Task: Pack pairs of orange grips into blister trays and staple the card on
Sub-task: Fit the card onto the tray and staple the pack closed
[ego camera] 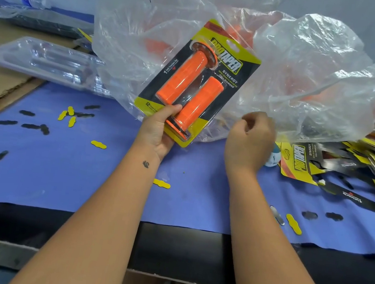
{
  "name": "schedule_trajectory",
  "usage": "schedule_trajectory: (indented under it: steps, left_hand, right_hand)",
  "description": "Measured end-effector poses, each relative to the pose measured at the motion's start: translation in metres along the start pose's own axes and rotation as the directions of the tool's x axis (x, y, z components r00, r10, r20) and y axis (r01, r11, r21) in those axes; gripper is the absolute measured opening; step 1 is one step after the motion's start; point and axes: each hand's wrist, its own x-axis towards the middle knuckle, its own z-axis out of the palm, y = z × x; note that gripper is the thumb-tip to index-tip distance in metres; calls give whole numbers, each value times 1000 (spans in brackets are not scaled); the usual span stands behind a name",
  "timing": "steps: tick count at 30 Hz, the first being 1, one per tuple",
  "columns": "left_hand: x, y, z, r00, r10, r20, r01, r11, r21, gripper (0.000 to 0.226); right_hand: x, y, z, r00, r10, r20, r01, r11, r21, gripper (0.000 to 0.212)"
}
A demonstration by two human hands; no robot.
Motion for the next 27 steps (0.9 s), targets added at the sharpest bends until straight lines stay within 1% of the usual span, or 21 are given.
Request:
schedule_trajectory:
  steps: [1,2,3,5,7,8,10,11,13,14,15,16,17,18,20,21,22,23,25,26,27]
  left_hand:
    - [-1,1,0,1000,7,5,-7,1000,-19,17]
    - [-1,1,-1,1000,17,11,-16,999,-48,12]
    - [-2,2,-1,1000,27,15,-26,996,-85,8]
    - [-2,3,-3,999,48,16,-44,983,-181,16]
    - [-1,5,-5,998,53,14,-47,958,-284,21]
    - [-1,6,-6,999,53,12,-46,946,-320,22]
    - [-1,7,-5,999,52,10,-45,937,-347,23]
    - [-1,8,-5,999,49,6,-44,936,-349,22]
    - [-1,7,-4,999,38,-1,-36,936,-350,22]
    - [-1,7,-3,999,34,-7,-34,934,-355,23]
    - [-1,7,-3,999,35,-14,-38,929,-367,24]
    - [-1,7,-3,999,39,-20,-44,922,-385,26]
    - [-2,8,-3,999,43,-23,-48,915,-401,27]
    - [-2,9,-2,999,44,-20,-49,911,-409,26]
    - [-4,10,-2,999,38,-5,-36,909,-416,21]
    - [-5,11,-2,999,32,-1,-30,906,-422,20]
    - [-6,11,-1,1000,29,-5,-28,905,-425,19]
    - [-6,11,-1,1000,24,-13,-27,904,-426,18]
    - [-6,12,-2,1000,15,-24,-24,906,-423,18]
    - [-7,12,-2,1000,10,-26,-20,907,-420,17]
    - [-7,12,-1,1000,5,-28,-16,907,-420,16]
  right_hand:
    - [5,4,-4,998,-25,-53,19,993,-116,16]
    - [9,6,-7,998,-21,-52,8,970,-242,20]
    - [11,8,-9,1000,13,-15,-18,931,-364,23]
    - [12,8,-11,994,79,80,-23,836,-548,30]
    - [13,8,-12,980,90,177,36,795,-606,35]
    - [15,8,-12,970,108,220,44,805,-591,38]
    - [17,7,-11,936,185,299,6,841,-541,41]
    - [17,7,-10,912,221,346,-6,849,-528,37]
    - [12,3,-7,850,266,454,-28,885,-465,19]
    - [9,-2,-6,810,282,515,-74,919,-388,16]
    - [6,-8,-5,763,284,581,-152,952,-266,19]
    - [4,-13,-4,718,277,639,-271,956,-110,19]
    - [2,-18,-2,685,268,677,-402,915,45,17]
    - [1,-20,0,667,250,702,-506,843,180,19]
    - [-1,-21,3,629,224,744,-669,643,372,25]
    - [-1,-20,3,593,202,779,-739,522,427,25]
    - [0,-20,2,539,165,826,-798,414,438,24]
    - [1,-21,-2,474,120,872,-843,346,411,25]
    - [6,-18,-12,355,1,935,-891,303,338,34]
    - [8,-16,-15,311,-76,947,-905,281,320,40]
    - [10,-14,-18,285,-148,947,-915,251,315,47]
